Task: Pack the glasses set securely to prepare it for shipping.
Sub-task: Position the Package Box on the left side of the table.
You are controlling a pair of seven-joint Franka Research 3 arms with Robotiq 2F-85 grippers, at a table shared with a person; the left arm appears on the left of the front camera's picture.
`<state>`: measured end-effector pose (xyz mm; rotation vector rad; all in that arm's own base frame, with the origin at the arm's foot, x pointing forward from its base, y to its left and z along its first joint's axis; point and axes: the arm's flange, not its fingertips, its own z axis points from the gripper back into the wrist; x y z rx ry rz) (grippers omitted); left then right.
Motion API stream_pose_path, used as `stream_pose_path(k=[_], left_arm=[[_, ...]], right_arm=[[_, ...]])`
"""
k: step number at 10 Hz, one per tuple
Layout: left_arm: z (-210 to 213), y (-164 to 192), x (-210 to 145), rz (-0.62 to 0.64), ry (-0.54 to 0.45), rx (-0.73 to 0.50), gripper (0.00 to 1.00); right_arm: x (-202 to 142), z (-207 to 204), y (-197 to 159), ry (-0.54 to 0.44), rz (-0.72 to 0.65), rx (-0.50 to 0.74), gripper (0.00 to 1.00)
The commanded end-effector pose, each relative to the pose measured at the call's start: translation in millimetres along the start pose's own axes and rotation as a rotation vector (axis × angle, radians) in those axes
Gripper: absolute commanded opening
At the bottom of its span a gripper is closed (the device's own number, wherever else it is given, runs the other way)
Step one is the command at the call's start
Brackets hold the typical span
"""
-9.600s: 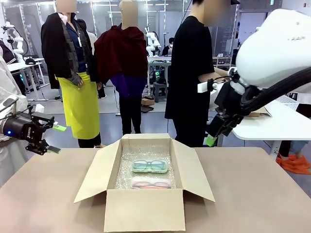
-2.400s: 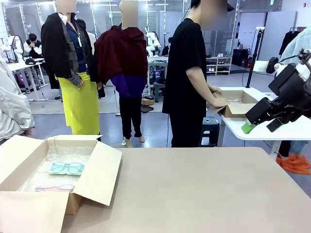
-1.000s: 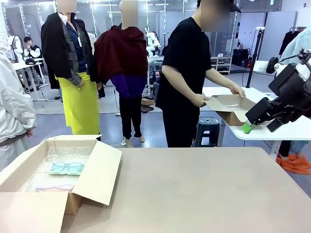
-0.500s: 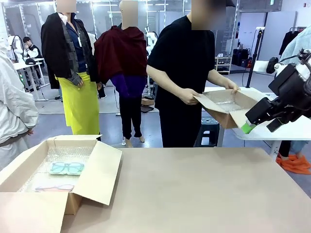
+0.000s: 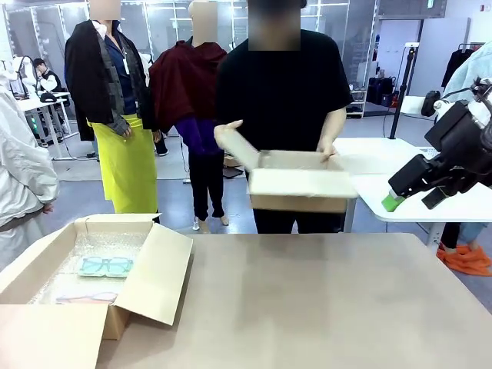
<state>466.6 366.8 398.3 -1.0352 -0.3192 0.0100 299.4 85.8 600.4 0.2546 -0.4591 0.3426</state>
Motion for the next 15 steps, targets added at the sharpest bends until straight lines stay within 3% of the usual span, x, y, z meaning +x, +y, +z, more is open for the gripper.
stream_pose_path(k=[1,2,5,9,13,15], left_arm=[[5,-1,0,0.0,0.0,-0.015,1.0],[0,0,0,0.0,0.0,0.0,1.0],[-53,-121,10,-0.336,0.158,0.126,1.0],[-83,-224,5,-0.637,0.262,0.34,1.0],[-153,-342,-55,-1.103,0.375,0.535,1.0],[-189,-377,-93,-1.289,0.398,0.602,1.0]], right_arm=[[1,0,1,-0.009,0.013,-0.001,1.0],[1,0,1,-0.009,0.013,-0.001,1.0],[1,0,1,-0.009,0.013,-0.001,1.0],[1,0,1,-0.009,0.013,-0.001,1.0],[1,0,1,-0.009,0.013,-0.001,1.0],[1,0,1,-0.009,0.013,-0.001,1.0]])
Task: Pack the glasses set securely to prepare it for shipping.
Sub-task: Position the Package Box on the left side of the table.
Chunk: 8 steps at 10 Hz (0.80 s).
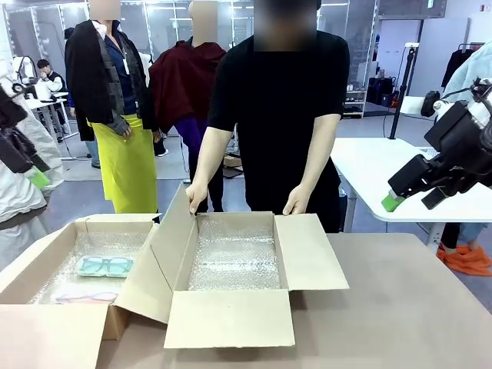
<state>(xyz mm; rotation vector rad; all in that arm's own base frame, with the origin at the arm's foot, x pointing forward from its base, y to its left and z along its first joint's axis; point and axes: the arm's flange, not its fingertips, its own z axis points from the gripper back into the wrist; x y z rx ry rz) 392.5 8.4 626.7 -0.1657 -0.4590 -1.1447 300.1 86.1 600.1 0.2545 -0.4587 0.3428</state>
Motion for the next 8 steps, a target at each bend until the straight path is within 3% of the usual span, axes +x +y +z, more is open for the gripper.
stream_pose_path(k=[1,4,7,8], left_arm=[[-25,-41,7,-0.092,-0.016,0.146,1.0],[-49,-74,41,-0.088,0.059,0.135,1.0],[-61,-81,41,-0.012,0.079,0.059,1.0],[-61,-81,47,-0.068,0.057,0.089,1.0]], right_arm=[[1,0,1,-0.01,0.013,-0.001,1.0],[1,0,1,-0.01,0.013,-0.001,1.0],[1,0,1,-0.01,0.013,-0.001,1.0],[1,0,1,-0.01,0.013,-0.001,1.0]])
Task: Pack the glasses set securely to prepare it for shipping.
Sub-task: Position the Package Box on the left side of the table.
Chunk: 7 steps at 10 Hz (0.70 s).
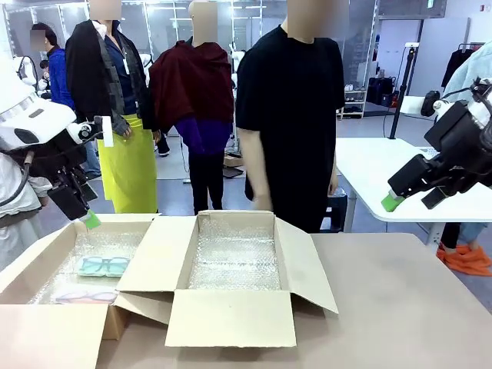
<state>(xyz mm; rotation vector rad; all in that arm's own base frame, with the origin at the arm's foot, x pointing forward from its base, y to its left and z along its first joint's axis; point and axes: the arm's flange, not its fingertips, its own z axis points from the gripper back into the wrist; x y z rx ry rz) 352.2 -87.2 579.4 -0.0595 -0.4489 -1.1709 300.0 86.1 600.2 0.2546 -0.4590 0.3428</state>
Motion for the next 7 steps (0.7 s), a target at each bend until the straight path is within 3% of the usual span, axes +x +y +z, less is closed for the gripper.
stream_pose_path(k=[1,7], left_arm=[[5.1,0.2,-0.1,-0.024,-0.005,0.02,1.0],[5.1,0.2,-0.1,-0.024,-0.005,0.02,1.0]], right_arm=[[0.9,0.3,0.6,-0.009,0.013,-0.001,1.0],[0.9,0.3,0.6,-0.009,0.013,-0.001,1.0]])
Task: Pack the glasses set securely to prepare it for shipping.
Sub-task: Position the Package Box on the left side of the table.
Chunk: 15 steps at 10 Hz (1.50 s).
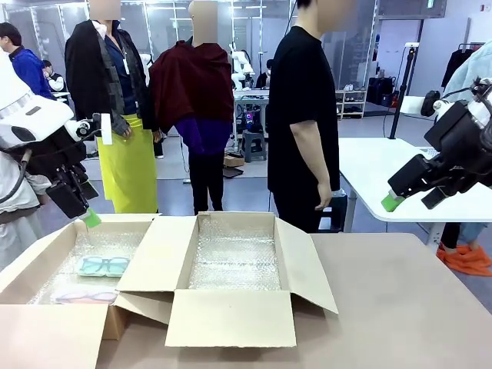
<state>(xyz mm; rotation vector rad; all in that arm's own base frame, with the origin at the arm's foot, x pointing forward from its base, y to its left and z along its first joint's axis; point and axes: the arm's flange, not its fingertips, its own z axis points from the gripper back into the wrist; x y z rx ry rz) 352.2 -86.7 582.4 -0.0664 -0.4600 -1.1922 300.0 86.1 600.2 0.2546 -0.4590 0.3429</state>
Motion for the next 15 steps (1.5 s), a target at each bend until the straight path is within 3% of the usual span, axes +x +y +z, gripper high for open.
stream_pose_path(k=[1,15], left_arm=[[2.2,-0.6,-0.6,-0.004,0.009,0.024,1.0],[2.2,-0.6,-0.6,-0.004,0.009,0.024,1.0]], right_arm=[[0.9,0.3,0.6,-0.009,0.013,-0.001,1.0],[0.9,0.3,0.6,-0.009,0.013,-0.001,1.0]])
